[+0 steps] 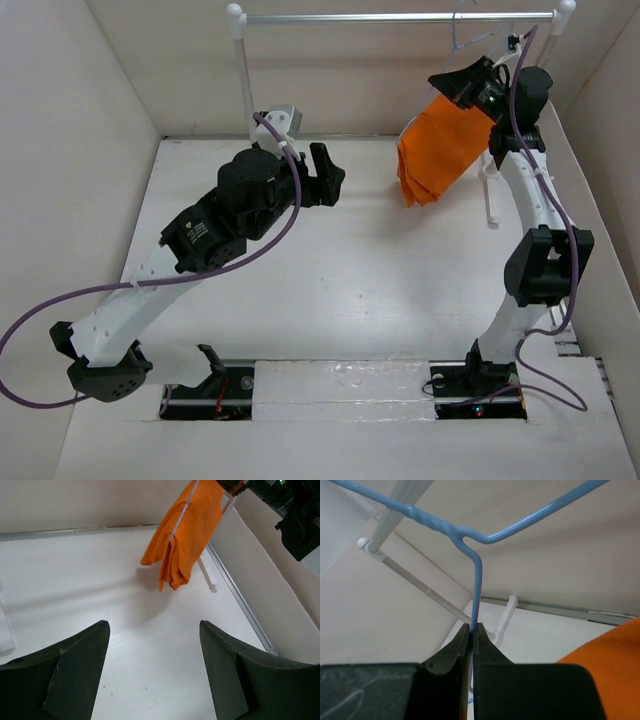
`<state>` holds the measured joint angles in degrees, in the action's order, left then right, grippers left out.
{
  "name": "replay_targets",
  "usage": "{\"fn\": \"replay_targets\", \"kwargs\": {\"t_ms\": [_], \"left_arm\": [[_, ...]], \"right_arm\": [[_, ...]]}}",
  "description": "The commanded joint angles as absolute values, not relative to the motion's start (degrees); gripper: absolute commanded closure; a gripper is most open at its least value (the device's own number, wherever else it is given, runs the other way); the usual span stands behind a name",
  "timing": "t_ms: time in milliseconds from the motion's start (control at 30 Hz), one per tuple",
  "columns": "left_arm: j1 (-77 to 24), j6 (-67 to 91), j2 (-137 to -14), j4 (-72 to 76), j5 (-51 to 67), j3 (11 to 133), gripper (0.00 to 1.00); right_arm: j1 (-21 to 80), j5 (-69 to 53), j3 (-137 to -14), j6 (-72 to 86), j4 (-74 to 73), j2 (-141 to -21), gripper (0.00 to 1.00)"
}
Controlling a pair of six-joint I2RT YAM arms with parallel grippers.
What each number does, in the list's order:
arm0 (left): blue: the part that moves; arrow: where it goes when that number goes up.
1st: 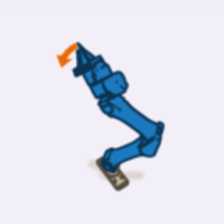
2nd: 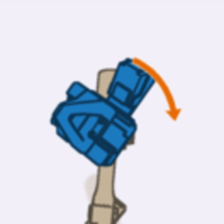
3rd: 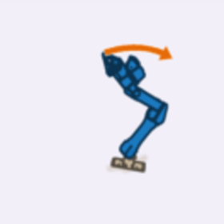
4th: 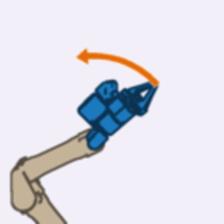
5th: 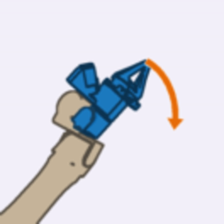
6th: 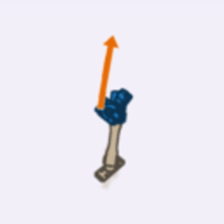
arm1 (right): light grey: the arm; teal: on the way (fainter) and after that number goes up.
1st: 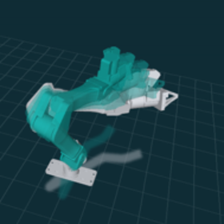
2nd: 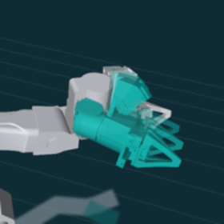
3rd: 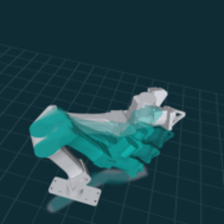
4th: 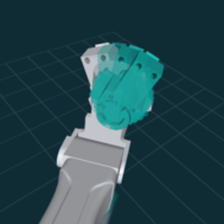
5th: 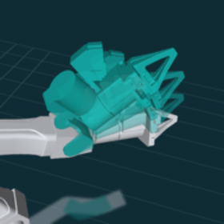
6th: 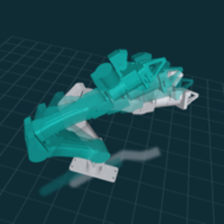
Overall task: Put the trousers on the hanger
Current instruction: Place the hanger at the clothesline.
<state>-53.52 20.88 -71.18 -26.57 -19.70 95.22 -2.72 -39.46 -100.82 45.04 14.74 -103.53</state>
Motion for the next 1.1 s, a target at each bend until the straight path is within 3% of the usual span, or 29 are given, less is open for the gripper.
{"fn": "replay_targets", "kwargs": {"t_ms": [0, 300, 867, 967, 1000, 1067], "left_arm": [[-53.6, 24.5, -67.9, -25.3, -18.7, 92.5, 0.32], [-53.6, 27.0, -65.8, -26.2, -18.6, 88.4, 0.32], [-53.6, 28.4, -65.8, -26.7, -19.6, 88.5, 0.32], [-53.6, 28.1, -66.1, -26.7, -19.9, 89.1, 0.31], [-53.6, 28.0, -66.3, -26.7, -20.1, 89.3, 0.30], [-53.6, 27.3, -66.8, -26.7, -20.5, 90.5, 0.26]], "right_arm": [[-3.8, -41.0, -110.1, 45.5, 25.5, -103.3, 1.00], [-6.8, -41.0, -114.4, 49.6, 27.6, -109.5, 1.00], [-10.0, -42.1, -104.1, 49.7, 31.6, -109.9, 1.00], [-10.6, -42.3, -101.3, 48.5, 31.6, -107.7, 0.67], [-10.6, -42.3, -100.0, 48.1, 31.5, -107.1, 0.52], [-11.3, -42.4, -98.9, 45.6, 29.7, -104.6, 0.41]]}}
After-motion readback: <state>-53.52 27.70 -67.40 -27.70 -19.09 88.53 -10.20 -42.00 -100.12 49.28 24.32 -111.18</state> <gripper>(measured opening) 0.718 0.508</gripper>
